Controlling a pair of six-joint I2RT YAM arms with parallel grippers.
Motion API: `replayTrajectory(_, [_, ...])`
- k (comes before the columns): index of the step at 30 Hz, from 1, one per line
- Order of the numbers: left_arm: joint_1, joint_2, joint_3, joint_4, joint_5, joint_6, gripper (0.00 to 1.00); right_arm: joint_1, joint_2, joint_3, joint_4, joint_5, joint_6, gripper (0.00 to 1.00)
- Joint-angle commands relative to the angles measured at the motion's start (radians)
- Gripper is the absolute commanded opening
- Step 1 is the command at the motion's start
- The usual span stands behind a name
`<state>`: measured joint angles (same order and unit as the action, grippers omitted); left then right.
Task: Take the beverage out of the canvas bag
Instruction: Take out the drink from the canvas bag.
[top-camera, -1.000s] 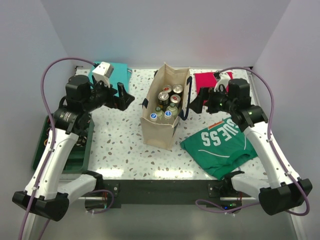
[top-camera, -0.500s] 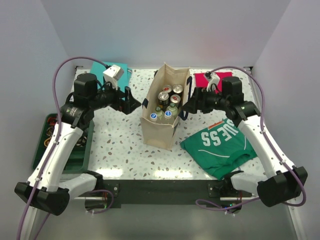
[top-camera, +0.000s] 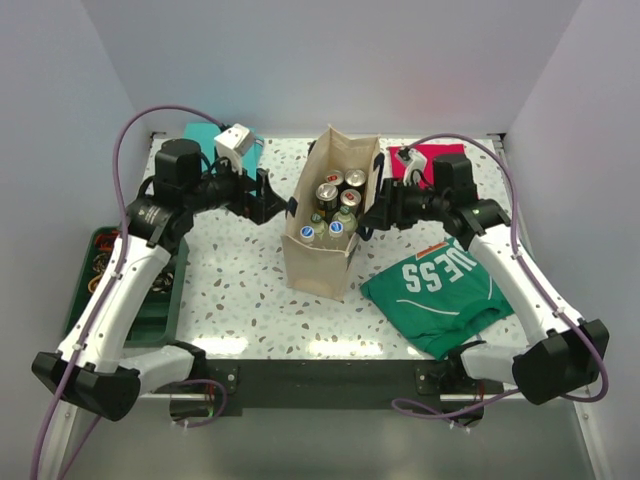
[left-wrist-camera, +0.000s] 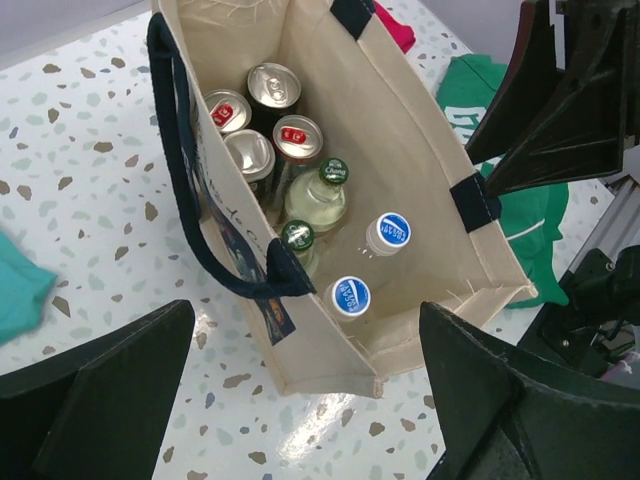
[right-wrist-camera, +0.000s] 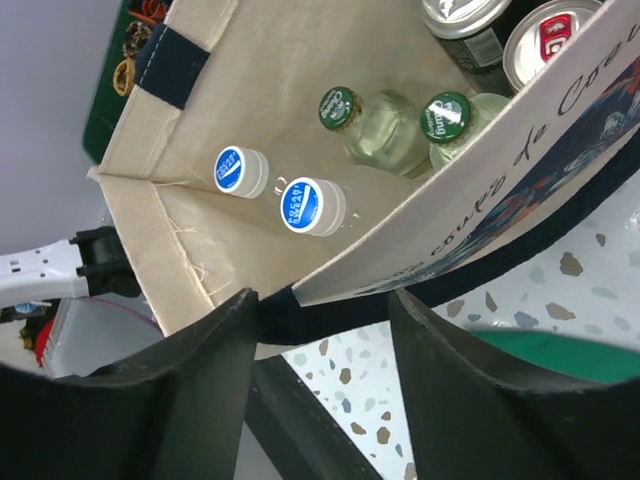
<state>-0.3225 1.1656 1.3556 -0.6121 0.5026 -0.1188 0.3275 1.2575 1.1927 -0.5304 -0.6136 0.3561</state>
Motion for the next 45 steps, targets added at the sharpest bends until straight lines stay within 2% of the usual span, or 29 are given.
replayTrajectory(1, [-0.021,0.019,0.059,0.023,0.030,0.011,1.00,0.016,0.008,0.002,-0.043,-0.025,-0.038,0.52])
replayTrajectory(5, [-0.038,0.032,0.071,0.025,0.031,0.013,1.00,0.028,-0.003,0.002,-0.101,-0.041,-0.086,0.47])
replayTrajectory(9, [-0.064,0.051,0.085,0.022,0.030,0.015,1.00,0.041,-0.017,0.002,-0.181,-0.052,-0.150,0.46])
replayTrajectory(14, [-0.150,0.088,0.128,0.002,0.002,0.037,1.00,0.048,-0.018,-0.002,-0.244,-0.067,-0.204,0.41])
replayTrajectory(18, [-0.222,0.129,0.171,-0.034,-0.077,0.061,1.00,0.054,-0.029,-0.010,-0.267,-0.055,-0.224,0.40])
replayTrajectory(22, [-0.256,0.141,0.181,-0.025,-0.136,0.062,1.00,0.053,-0.069,0.008,-0.246,0.030,-0.189,0.54])
replayTrajectory(25, [-0.257,0.141,0.181,-0.008,-0.177,0.051,1.00,0.053,-0.130,0.036,-0.169,0.133,-0.105,0.63])
replayTrajectory(29, [-0.259,0.147,0.174,0.003,-0.197,0.047,1.00,0.053,-0.190,0.013,0.054,0.183,0.047,0.66])
replayTrajectory(34, [-0.260,0.154,0.158,0.011,-0.214,0.044,1.00,0.053,-0.086,0.045,0.115,0.092,0.125,0.61])
replayTrajectory(37, [-0.260,0.152,0.162,0.009,-0.216,0.044,1.00,0.053,-0.043,0.030,0.124,0.091,0.138,0.58])
replayTrajectory(41, [-0.266,0.147,0.165,0.025,-0.170,0.041,1.00,0.053,-0.040,-0.004,0.087,0.092,0.106,0.55])
replayTrajectory(45, [-0.277,0.161,0.184,0.035,-0.104,0.056,1.00,0.053,-0.041,-0.008,0.021,0.054,0.047,0.46])
